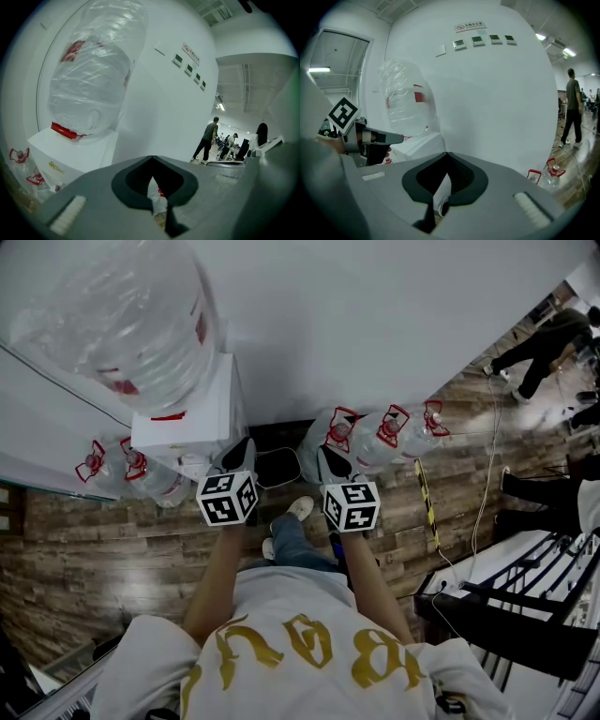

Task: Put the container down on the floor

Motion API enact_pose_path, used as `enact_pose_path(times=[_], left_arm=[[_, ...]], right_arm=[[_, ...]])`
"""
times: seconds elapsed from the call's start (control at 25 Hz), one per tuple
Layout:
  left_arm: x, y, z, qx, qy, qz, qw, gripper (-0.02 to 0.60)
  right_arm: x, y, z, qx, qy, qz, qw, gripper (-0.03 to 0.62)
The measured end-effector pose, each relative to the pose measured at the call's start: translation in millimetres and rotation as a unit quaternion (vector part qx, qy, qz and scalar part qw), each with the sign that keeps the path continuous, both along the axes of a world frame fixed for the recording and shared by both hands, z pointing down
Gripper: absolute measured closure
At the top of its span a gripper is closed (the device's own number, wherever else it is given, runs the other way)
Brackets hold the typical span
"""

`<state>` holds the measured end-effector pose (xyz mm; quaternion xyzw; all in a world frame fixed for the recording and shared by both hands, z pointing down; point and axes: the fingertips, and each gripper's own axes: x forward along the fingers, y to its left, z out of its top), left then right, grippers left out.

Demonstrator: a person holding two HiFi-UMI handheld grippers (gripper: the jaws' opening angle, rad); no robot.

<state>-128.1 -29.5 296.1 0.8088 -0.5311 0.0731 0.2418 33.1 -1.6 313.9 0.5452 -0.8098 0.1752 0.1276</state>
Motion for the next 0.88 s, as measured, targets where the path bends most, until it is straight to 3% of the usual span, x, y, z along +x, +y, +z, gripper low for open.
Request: enact_pose_path(times=[0.88], left_arm=[[-6.3, -10.4, 1.8, 0.002, 0.012, -0.008, 0.9999, 0.581]], right_arm=[[-2.3, -5.6, 0.3, 0.000, -0.014, 0.006, 1.000, 0.568]])
